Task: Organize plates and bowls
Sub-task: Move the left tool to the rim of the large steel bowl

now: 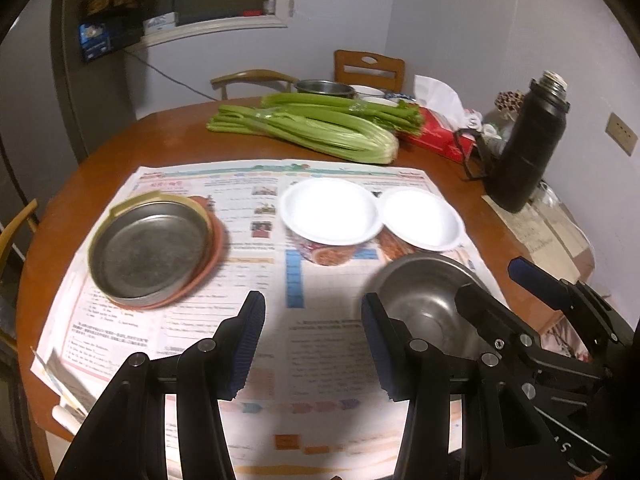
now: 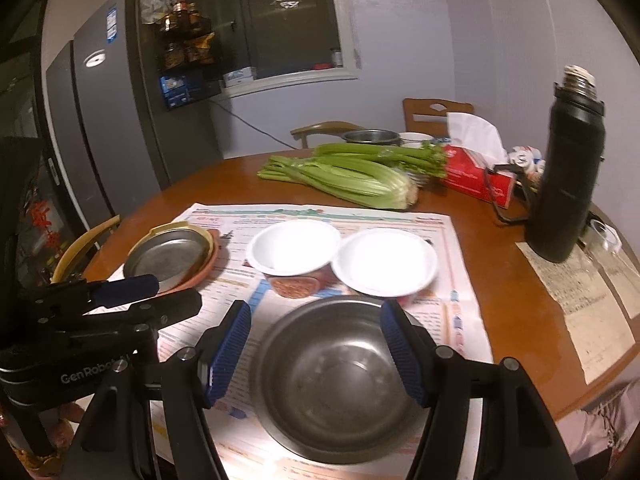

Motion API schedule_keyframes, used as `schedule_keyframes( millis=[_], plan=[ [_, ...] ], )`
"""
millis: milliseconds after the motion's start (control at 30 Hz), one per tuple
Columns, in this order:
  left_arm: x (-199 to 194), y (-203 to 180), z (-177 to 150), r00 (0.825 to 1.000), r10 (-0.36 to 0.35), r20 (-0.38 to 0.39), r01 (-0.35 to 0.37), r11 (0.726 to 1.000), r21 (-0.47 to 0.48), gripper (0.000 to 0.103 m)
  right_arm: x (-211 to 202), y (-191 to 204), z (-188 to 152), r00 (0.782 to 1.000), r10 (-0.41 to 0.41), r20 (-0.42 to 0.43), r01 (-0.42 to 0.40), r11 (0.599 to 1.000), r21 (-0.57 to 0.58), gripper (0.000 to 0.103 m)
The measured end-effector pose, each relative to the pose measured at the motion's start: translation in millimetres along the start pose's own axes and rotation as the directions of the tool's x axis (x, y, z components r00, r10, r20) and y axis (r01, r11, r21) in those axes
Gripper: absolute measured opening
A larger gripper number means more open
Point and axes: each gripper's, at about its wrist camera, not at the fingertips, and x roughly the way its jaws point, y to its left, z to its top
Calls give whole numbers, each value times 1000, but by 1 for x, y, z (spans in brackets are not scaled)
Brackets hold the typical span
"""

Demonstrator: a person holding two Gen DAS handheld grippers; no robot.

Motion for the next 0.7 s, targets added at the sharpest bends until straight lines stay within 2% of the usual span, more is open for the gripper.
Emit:
schedule_keyframes(
  millis=[300,467,700],
  plan=[
    [12,-21,-4,998,-45,-42,47,998,37,52,-13,-24,-5,998,-63,11,63,997,45,67],
    [25,-29,-8,996,-46,-80,52,997,65,52,-9,-35,-11,997,-83,-12,83,995,60,67],
    [41,-31,-10,991,-50,-124,57,997,56,52,6,-48,-19,994,-86,-70,92,993,79,67]
  ],
)
